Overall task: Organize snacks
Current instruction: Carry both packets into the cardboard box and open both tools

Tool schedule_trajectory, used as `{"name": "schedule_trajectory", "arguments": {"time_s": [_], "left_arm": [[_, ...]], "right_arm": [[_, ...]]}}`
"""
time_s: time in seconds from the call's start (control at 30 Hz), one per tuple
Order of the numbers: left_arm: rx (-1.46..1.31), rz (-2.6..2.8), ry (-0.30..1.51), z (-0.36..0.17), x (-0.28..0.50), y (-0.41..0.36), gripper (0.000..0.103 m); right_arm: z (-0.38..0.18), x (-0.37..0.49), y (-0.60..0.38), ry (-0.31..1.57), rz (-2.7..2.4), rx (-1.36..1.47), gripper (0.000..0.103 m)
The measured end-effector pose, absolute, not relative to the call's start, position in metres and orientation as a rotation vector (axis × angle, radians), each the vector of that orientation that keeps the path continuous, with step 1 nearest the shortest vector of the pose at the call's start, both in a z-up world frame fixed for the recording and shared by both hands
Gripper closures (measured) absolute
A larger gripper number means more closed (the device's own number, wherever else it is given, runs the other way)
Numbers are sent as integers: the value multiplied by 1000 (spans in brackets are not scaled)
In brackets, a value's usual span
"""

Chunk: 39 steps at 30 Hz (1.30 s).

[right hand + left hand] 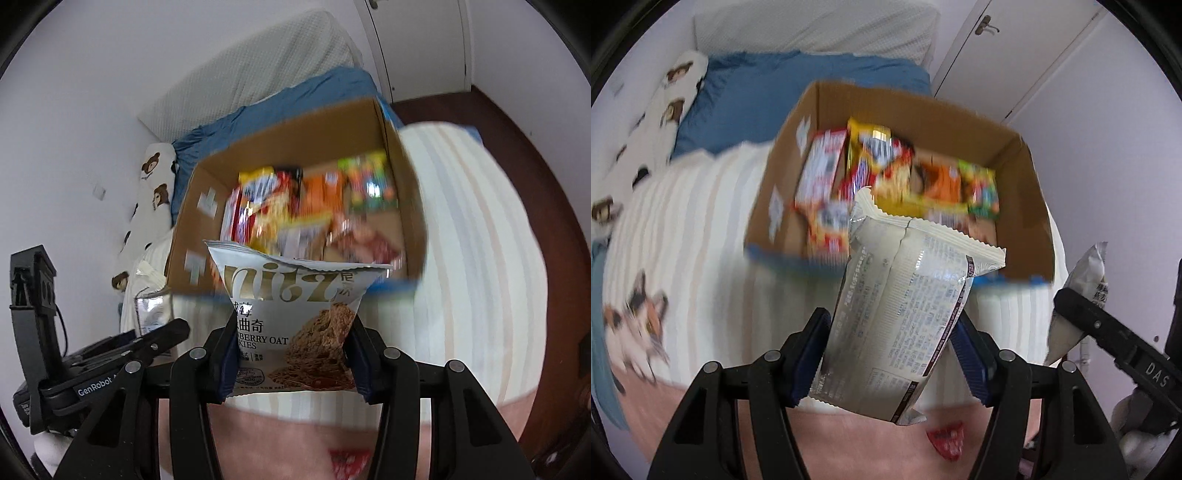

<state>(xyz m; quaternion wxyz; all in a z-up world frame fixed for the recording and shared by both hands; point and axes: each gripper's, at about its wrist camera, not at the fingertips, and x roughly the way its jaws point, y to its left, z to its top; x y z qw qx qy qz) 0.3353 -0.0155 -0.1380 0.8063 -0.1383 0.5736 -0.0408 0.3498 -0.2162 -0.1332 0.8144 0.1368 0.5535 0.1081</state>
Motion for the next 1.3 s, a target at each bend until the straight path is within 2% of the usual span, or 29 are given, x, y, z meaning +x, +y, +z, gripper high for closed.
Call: {"name": "schedule_trajectory", "arguments": {"time_s": [0.2,0.5,0.53,0.57,0.6,0.63,1.0,1.3], "left_arm": [[-265,-31,1248,-136,396,1,39],[-301,17,1375,-187,438,22,38],[-313,26,1389,-194,439,24,37],[-311,28,1392,-196,440,25,29],[-302,28,1389,-198,440,25,23],[-299,23,1383,-200,440,24,13],[-242,4,1361,-196,435,12,12],[-187,5,1291,-173,416,-2,12]], "right_arm": [[-148,414,-213,1234,171,251,51],[-213,459,-204,1392,131,220,50],[-221,461,-202,1419,126,208,44],[-226,462,-201,1430,121,191,36],[-231,463,-199,1443,109,163,13],[-233,462,-199,1450,114,160,3],[-228,452,-197,1415,116,139,3],[-206,435,-196,1352,104,101,3]]}}
